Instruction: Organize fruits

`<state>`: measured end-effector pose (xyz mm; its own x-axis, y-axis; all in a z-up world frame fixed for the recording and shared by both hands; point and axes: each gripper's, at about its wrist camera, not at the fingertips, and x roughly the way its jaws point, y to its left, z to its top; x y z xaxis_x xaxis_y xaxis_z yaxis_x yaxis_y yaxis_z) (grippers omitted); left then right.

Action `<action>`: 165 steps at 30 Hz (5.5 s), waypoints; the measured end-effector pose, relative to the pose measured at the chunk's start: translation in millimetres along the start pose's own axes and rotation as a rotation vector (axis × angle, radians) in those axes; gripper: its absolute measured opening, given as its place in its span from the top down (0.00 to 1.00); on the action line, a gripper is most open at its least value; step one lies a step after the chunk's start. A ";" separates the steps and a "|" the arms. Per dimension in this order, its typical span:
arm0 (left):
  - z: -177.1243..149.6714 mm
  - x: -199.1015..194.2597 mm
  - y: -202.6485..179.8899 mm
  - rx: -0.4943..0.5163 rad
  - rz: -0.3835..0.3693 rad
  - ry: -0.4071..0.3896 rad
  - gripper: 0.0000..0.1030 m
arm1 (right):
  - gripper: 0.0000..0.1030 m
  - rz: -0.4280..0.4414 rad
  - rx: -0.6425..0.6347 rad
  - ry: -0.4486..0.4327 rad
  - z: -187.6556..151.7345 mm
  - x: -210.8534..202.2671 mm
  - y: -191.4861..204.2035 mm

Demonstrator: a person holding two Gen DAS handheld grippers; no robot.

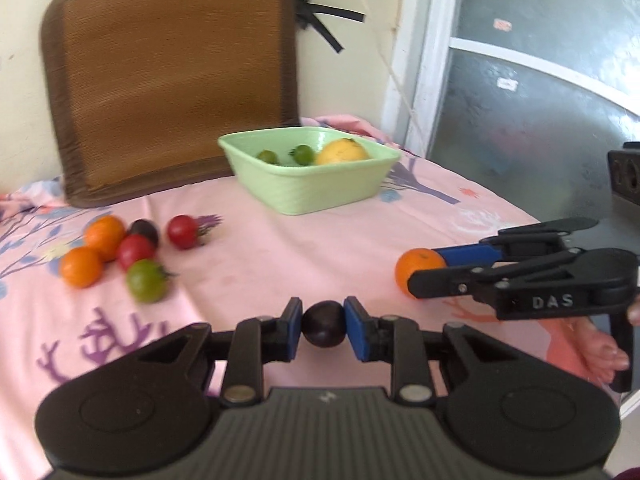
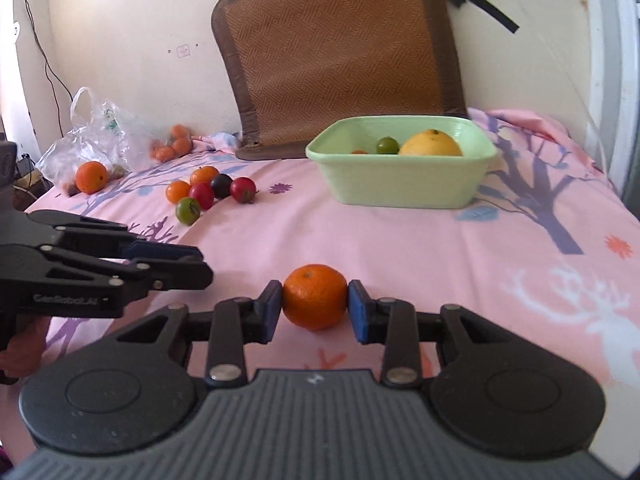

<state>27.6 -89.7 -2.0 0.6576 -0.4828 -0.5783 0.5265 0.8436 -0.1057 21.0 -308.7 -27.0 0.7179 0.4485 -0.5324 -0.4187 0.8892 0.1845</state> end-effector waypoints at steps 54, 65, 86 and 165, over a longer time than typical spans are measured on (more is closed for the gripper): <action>-20.2 -20.3 -42.4 -0.010 0.198 0.065 0.82 | 0.61 -0.153 0.073 -0.052 -47.2 -46.0 33.6; -5.1 -22.3 -33.4 -0.032 0.150 0.034 0.90 | 0.61 -0.158 0.076 -0.092 -39.1 -48.0 27.0; 10.2 0.6 -24.3 0.046 0.048 0.040 0.71 | 0.61 -0.099 0.122 -0.100 -14.2 -22.8 -12.3; 14.5 -1.8 178.9 -0.235 0.026 0.036 0.67 | 0.72 0.112 -0.129 0.102 58.9 130.2 119.2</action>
<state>128.4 58.7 -8.2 0.6475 -0.4549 -0.6114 0.3667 0.8893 -0.2733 97.3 -139.0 -25.7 0.6052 0.5269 -0.5968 -0.5657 0.8121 0.1433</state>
